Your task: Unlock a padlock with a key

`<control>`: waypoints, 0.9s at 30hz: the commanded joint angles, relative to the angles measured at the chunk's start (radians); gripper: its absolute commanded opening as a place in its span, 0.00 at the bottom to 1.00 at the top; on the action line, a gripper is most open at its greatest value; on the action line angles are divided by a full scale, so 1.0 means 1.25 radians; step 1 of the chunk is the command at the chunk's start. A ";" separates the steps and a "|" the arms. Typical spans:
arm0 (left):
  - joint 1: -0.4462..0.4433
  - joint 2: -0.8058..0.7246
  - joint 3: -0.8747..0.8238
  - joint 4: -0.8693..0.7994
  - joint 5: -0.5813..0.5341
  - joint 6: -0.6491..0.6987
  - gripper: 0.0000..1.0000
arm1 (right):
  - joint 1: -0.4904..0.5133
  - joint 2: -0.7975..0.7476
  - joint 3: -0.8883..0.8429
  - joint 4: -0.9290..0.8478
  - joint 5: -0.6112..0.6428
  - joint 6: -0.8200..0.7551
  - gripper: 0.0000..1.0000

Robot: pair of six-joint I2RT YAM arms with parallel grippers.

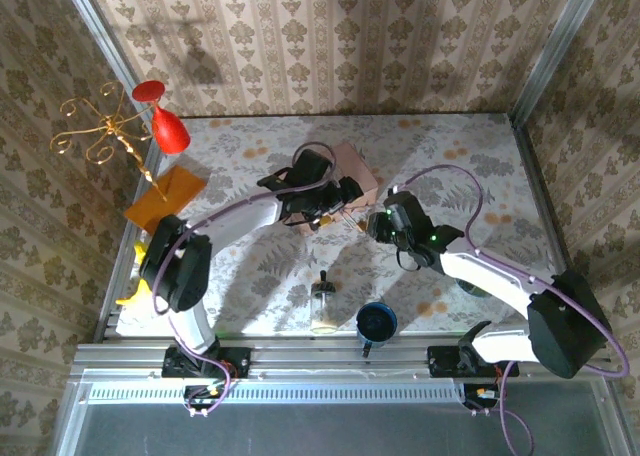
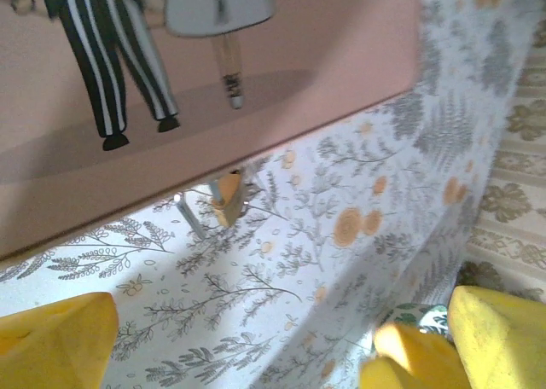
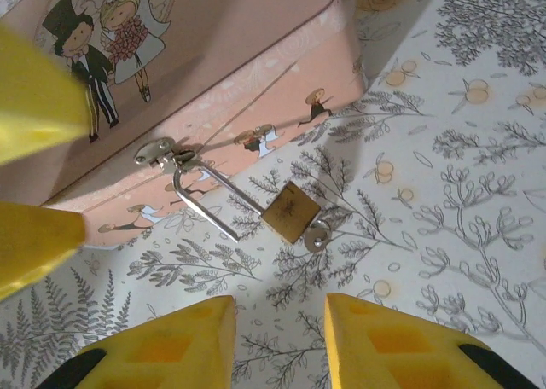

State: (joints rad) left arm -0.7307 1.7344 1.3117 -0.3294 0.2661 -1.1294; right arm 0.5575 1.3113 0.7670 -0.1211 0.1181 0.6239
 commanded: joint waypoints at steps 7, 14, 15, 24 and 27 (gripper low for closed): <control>0.003 -0.205 -0.060 -0.048 -0.291 0.191 1.00 | -0.090 0.112 0.080 0.021 -0.188 -0.158 0.32; 0.052 -0.240 -0.114 -0.063 -0.385 0.306 1.00 | -0.096 0.189 0.121 0.017 -0.217 -0.187 0.35; 0.059 -0.239 -0.117 -0.066 -0.392 0.323 1.00 | -0.096 0.195 0.125 0.015 -0.219 -0.194 0.35; 0.123 -0.209 -0.136 -0.089 -0.448 0.405 1.00 | -0.098 0.253 0.160 0.011 -0.232 -0.256 0.35; 0.133 -0.173 -0.122 -0.098 -0.450 0.437 1.00 | -0.101 0.275 0.184 -0.007 -0.229 -0.272 0.34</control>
State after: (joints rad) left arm -0.5743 1.4799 1.1477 -0.4206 -0.2668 -0.6567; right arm 0.4381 1.6295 0.9558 -0.1097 -0.1509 0.3305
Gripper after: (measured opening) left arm 0.998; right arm 0.341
